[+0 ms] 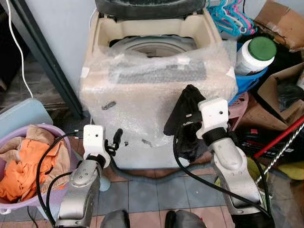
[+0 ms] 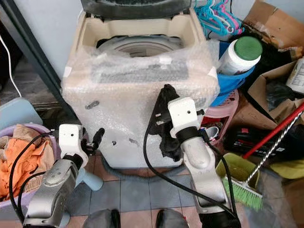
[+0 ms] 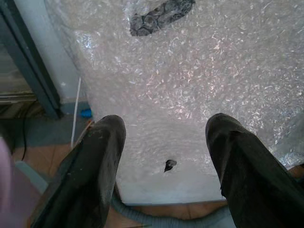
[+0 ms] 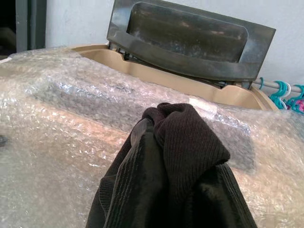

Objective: Clothes washing

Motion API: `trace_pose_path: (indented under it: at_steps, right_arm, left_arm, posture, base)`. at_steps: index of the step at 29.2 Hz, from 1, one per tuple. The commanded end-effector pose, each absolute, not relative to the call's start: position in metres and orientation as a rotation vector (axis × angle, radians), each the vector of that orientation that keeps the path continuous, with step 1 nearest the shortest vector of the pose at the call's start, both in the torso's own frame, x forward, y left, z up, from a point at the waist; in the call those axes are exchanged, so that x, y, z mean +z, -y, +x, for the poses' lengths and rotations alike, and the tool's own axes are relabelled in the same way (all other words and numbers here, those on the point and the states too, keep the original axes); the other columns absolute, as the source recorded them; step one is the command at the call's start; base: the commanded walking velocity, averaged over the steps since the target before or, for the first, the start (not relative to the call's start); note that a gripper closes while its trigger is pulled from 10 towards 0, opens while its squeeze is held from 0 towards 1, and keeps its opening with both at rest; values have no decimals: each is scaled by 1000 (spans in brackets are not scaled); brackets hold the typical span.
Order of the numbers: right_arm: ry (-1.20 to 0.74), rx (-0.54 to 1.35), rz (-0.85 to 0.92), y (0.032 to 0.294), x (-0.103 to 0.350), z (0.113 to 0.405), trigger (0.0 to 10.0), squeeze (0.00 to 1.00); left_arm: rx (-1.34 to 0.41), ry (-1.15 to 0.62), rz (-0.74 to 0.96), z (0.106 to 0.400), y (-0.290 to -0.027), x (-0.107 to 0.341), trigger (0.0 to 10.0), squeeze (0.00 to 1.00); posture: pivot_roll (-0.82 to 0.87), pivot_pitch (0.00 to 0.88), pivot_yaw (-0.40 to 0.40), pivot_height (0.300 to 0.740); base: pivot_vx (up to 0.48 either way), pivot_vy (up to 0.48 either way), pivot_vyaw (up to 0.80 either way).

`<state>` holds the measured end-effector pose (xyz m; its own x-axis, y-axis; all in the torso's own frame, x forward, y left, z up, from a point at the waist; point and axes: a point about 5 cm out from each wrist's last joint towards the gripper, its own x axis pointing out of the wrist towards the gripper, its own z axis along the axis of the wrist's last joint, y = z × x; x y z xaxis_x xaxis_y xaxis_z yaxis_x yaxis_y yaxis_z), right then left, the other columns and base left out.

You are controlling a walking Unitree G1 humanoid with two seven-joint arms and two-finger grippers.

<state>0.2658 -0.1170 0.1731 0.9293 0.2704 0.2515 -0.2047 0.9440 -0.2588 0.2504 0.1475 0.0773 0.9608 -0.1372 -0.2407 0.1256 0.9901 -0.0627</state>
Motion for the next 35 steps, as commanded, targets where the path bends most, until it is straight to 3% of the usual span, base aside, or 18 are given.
trace_pose_path:
  at_steps: [1, 6, 12, 15, 26, 35]
  right_arm:
    - [322, 236, -234, 116, 181, 263, 10000, 0]
    - [380, 204, -270, 120, 196, 272, 10000, 0]
    - [486, 172, -278, 127, 233, 298, 10000, 0]
    - [567, 231, -311, 123, 262, 318, 10000, 0]
    - [626, 328, -344, 117, 293, 342, 10000, 0]
    - [684, 382, -346, 107, 310, 349, 10000, 0]
  left_arm:
    - [-146, -253, -41, 250, -147, 77, 10000, 0]
    - [-166, -241, -48, 253, -143, 79, 10000, 0]
    - [-168, -243, -49, 254, -142, 80, 10000, 0]
    - [-162, -251, -49, 255, -141, 79, 10000, 0]
    - [-132, -262, -64, 253, -144, 77, 10000, 0]
    - [-68, -318, -27, 241, -157, 70, 10000, 0]
  posture:
    - [-95, 71, 46, 740]
    - [-99, 70, 52, 740]
    - [-88, 75, 50, 740]
    - [-74, 73, 46, 740]
    - [-60, 69, 31, 740]
    - [-56, 68, 29, 740]
  base:
    - [0, 0, 700]
    - [0, 0, 644]
    - [248, 0, 0]
    - [312, 0, 0]
    - [316, 0, 0]
    - [0, 0, 766]
